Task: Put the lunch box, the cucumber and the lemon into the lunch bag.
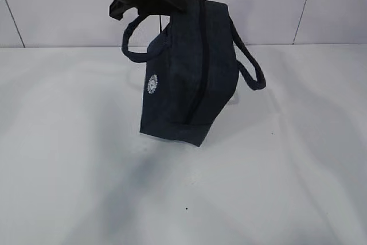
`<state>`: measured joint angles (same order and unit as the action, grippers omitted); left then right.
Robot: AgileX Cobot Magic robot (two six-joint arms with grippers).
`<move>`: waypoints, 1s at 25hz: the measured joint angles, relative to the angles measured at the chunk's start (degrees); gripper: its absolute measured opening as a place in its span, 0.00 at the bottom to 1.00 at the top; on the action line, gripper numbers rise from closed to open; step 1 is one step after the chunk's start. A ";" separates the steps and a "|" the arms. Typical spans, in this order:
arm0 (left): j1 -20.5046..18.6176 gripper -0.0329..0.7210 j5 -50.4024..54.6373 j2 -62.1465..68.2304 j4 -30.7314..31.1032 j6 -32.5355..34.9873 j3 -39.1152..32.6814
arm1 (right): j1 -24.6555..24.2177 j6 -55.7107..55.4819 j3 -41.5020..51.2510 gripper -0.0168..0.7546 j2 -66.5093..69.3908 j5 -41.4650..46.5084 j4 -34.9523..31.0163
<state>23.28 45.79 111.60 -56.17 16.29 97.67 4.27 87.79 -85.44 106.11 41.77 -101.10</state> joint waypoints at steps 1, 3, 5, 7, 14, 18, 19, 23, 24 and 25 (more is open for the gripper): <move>0.12 0.04 -2.50 1.07 -1.32 0.00 0.00 | 0.00 -0.32 0.00 0.56 -0.11 0.00 0.59; 0.12 0.04 -5.54 2.98 -3.17 0.00 0.00 | 0.00 -1.06 0.00 0.56 -0.34 0.12 1.08; 0.12 0.04 -7.14 4.74 -3.93 0.00 0.00 | 0.00 -1.61 0.00 0.56 -0.34 0.12 1.12; 0.12 0.04 -8.35 6.14 -4.88 -0.09 0.00 | 0.00 -1.85 0.00 0.55 -0.34 0.12 1.22; -1.30 0.32 -6.49 7.28 -4.39 -0.09 0.00 | 0.00 -1.97 0.00 0.54 -0.34 0.12 1.46; -3.98 0.57 -2.26 7.28 -4.23 -0.09 0.00 | 0.00 -1.97 0.00 0.54 -0.34 0.12 1.46; -4.76 0.59 -0.80 7.28 -4.13 -0.09 0.00 | 0.00 -1.97 0.00 0.54 -0.34 0.12 1.49; -7.50 0.61 3.23 6.61 -2.04 -0.12 0.00 | 0.00 -2.96 0.00 0.54 -0.34 0.12 2.99; -7.79 0.61 3.48 6.09 -0.78 -0.12 0.00 | 0.00 -3.75 0.00 0.54 -0.34 0.12 3.51; -8.07 0.60 3.61 5.39 0.95 -0.12 0.00 | 0.00 -4.60 0.00 0.54 -0.34 0.12 3.70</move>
<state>15.21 49.41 116.98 -55.22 16.17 97.67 4.27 83.19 -85.44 105.77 41.89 -97.40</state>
